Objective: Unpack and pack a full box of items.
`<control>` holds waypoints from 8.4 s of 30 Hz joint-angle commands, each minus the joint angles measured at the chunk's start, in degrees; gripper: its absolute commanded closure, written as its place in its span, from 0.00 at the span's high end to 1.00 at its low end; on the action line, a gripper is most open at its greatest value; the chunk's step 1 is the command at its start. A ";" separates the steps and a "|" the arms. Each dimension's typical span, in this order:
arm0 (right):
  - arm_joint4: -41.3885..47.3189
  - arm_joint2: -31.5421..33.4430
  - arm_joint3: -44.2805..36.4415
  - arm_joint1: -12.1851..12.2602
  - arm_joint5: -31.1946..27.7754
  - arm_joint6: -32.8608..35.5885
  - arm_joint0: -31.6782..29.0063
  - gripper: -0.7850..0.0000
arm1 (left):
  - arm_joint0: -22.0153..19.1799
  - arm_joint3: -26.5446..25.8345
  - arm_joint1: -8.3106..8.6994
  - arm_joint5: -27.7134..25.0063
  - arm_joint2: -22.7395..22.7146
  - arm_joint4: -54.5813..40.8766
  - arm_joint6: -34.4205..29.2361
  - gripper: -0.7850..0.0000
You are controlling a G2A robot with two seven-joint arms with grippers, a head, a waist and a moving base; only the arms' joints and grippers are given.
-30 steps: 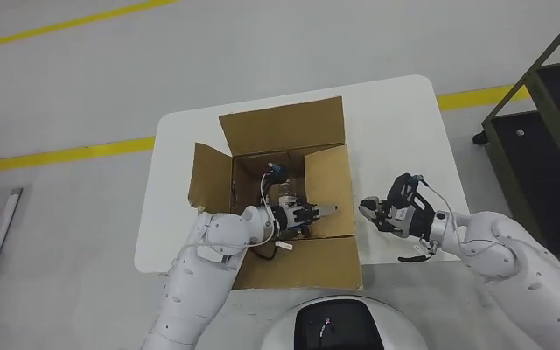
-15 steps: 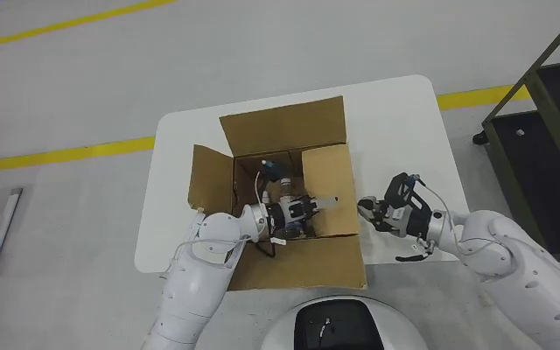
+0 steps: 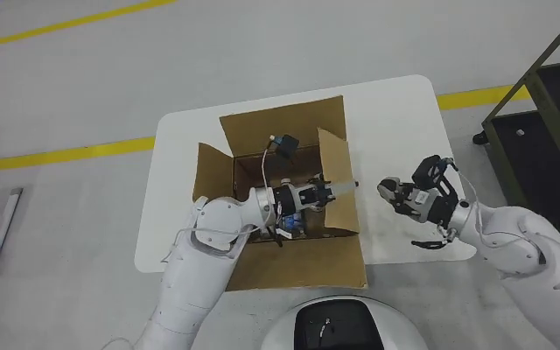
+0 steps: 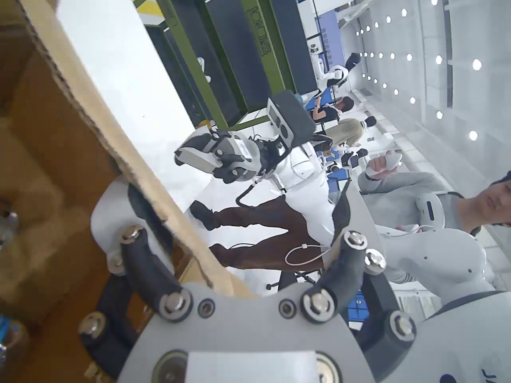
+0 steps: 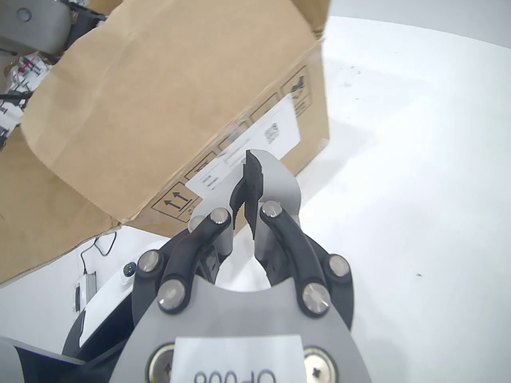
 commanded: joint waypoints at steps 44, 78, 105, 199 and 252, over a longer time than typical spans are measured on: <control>36.78 -0.63 13.68 -0.98 -1.97 11.98 6.74 0.00 | -11.18 12.62 -6.33 -5.40 16.17 -0.13 -1.75 1.00; 33.26 3.27 9.43 -0.76 -1.02 8.28 2.40 0.00 | -5.74 -5.74 1.09 7.34 4.97 49.38 -18.56 1.00; 32.30 1.89 11.03 -1.15 -2.01 8.14 4.16 0.00 | -8.11 11.39 -3.18 24.73 16.26 62.63 -20.41 1.00; 20.89 17.74 -8.41 1.93 -7.14 9.55 4.86 0.00 | 2.61 -9.17 1.97 11.40 -19.83 85.92 -35.82 0.00; 16.59 -0.34 -1.22 1.63 -5.58 12.46 11.63 0.00 | 9.92 6.84 1.43 7.11 -17.63 94.13 -27.94 1.00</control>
